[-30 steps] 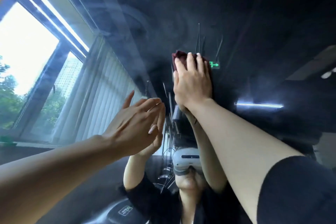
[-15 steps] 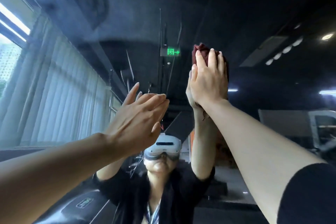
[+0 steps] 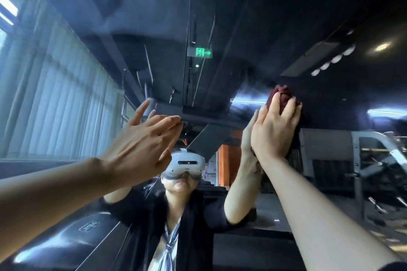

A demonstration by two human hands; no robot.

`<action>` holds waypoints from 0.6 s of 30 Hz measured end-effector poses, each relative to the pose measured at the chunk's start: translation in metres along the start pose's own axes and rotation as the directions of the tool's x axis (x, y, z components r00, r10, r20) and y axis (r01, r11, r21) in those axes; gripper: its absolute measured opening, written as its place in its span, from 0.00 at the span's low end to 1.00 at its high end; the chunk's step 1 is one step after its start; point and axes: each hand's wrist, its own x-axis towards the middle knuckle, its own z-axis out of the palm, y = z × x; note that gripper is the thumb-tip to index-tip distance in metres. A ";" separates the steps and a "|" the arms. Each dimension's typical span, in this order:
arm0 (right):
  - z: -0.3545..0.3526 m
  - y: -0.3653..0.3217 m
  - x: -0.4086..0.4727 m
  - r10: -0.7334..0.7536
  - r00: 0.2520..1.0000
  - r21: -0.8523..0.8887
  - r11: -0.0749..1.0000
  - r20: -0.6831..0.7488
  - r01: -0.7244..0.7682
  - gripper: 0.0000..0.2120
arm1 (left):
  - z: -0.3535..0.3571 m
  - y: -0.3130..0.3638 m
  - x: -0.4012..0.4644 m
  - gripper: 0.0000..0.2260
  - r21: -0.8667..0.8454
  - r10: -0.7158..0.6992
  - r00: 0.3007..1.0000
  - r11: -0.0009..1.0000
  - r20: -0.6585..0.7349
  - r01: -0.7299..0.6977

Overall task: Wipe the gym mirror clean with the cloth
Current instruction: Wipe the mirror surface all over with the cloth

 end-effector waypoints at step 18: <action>0.034 -0.153 -0.064 -0.619 0.785 0.168 0.778 0.033 0.606 0.22 | -0.010 -0.030 -0.047 0.25 0.041 -0.073 0.997 0.997 0.032 0.071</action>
